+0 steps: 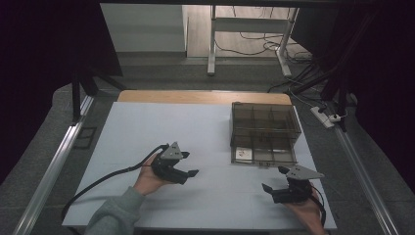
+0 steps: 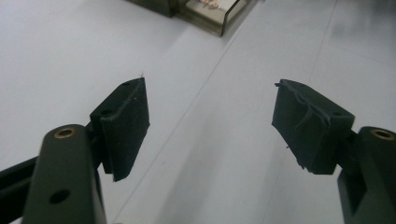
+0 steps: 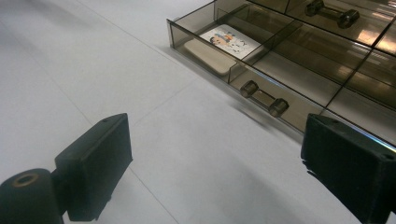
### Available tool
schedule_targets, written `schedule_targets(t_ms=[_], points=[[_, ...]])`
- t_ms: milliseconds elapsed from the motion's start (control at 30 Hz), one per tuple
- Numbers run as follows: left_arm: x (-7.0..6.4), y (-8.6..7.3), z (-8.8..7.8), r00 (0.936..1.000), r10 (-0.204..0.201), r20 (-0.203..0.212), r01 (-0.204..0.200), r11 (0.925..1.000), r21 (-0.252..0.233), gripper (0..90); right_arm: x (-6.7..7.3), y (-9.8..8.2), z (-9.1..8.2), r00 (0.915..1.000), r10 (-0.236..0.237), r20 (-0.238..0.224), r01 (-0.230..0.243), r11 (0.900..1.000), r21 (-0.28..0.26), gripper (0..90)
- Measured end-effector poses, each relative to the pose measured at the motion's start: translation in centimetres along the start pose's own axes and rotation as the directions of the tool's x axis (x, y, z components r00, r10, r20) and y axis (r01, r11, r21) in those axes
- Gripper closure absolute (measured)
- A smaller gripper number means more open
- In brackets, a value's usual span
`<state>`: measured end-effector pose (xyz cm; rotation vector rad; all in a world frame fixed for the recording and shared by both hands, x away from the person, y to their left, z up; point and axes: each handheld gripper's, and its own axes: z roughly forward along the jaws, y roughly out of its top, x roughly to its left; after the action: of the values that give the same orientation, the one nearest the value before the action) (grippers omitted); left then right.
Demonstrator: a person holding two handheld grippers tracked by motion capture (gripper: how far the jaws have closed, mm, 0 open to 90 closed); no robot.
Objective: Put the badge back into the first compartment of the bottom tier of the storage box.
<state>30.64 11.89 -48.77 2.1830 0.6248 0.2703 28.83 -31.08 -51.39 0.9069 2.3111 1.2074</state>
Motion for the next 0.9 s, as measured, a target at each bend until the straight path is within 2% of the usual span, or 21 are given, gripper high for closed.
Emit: schedule_targets(t_ms=[67,367,900], points=[[-0.1,-0.6,-0.6,0.9999,0.000,-0.011,0.000,1.0000,0.004,27.0,0.0,0.0,0.0,1.0000,0.000,0.000,0.000,1.000,-0.001,8.3],[0.1,-4.0,-3.0,0.9972,-0.052,-0.054,0.052,0.9986,0.005,27.1,0.0,0.0,0.0,1.0000,0.001,-0.002,-0.001,1.000,0.001,8.3],[0.4,-8.1,-6.0,0.9845,-0.134,-0.113,0.134,0.9910,-0.007,27.1,0.1,-0.1,-0.1,1.0000,0.000,0.000,0.000,1.000,0.002,8.3]])
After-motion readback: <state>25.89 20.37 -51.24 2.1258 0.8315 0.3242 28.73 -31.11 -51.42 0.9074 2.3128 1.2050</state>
